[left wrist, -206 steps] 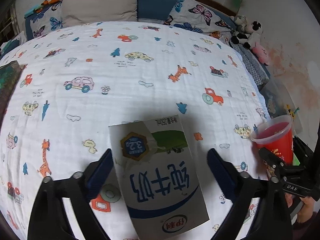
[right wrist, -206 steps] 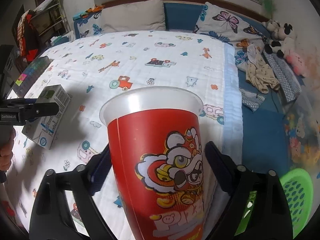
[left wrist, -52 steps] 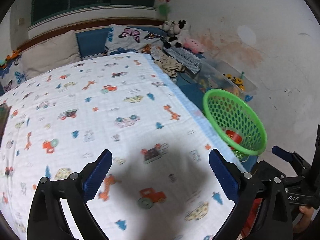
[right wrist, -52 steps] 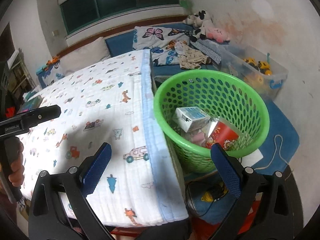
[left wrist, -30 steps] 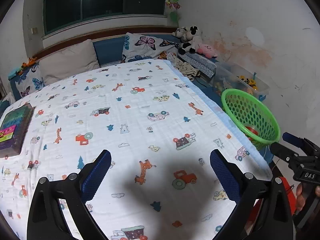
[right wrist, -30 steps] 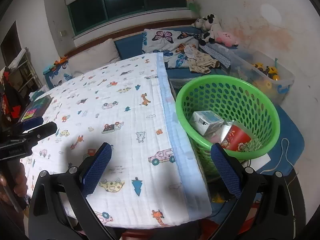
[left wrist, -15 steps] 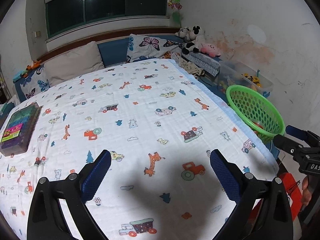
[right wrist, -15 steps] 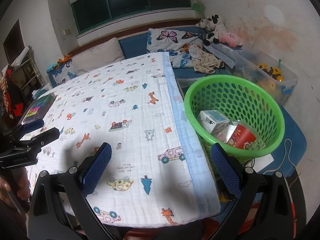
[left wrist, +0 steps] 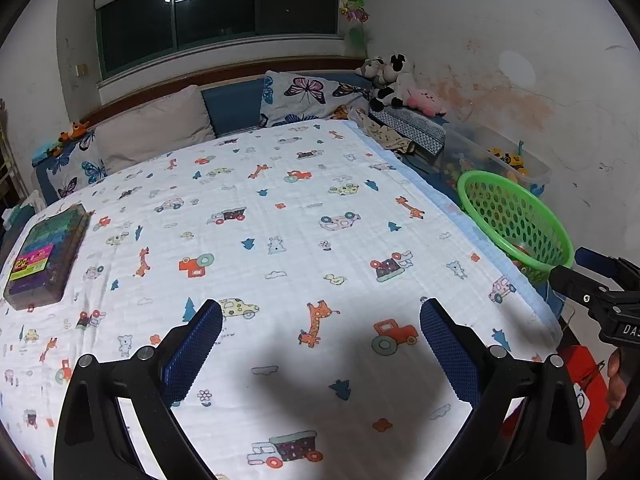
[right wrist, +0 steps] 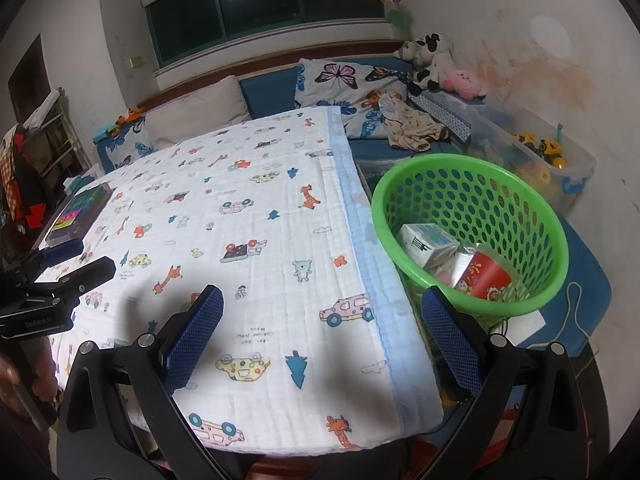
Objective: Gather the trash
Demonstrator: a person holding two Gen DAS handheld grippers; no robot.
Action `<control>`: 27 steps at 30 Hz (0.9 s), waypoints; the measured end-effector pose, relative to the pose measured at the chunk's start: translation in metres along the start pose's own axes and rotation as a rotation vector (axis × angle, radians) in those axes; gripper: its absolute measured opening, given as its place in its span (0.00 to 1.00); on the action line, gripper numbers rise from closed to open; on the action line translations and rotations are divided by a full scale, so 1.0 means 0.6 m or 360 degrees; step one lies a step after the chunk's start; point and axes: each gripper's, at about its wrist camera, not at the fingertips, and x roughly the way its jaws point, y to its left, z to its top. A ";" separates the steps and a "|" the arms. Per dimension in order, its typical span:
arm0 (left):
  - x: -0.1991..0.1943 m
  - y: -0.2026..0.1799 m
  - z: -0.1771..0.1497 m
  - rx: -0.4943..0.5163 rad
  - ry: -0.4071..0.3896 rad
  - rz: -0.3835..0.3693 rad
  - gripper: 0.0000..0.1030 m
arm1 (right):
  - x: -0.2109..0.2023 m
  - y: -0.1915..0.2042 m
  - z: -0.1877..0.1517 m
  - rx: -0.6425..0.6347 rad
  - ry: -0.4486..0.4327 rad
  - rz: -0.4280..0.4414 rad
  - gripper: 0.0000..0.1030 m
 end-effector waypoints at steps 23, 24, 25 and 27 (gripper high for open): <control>-0.008 0.006 -0.001 -0.0018 -0.0028 0.0033 0.93 | 0.001 0.015 0.000 -0.0024 -0.0001 0.0029 0.96; -0.009 0.006 -0.001 -0.0019 -0.0029 0.0034 0.93 | 0.001 0.016 0.000 -0.0025 -0.0001 0.0031 0.96; -0.009 0.007 -0.001 -0.0021 -0.0028 0.0035 0.93 | 0.001 0.017 0.001 -0.0026 -0.0001 0.0031 0.96; -0.009 0.007 -0.002 -0.0021 -0.0028 0.0035 0.93 | 0.001 0.018 0.001 -0.0028 0.0000 0.0034 0.96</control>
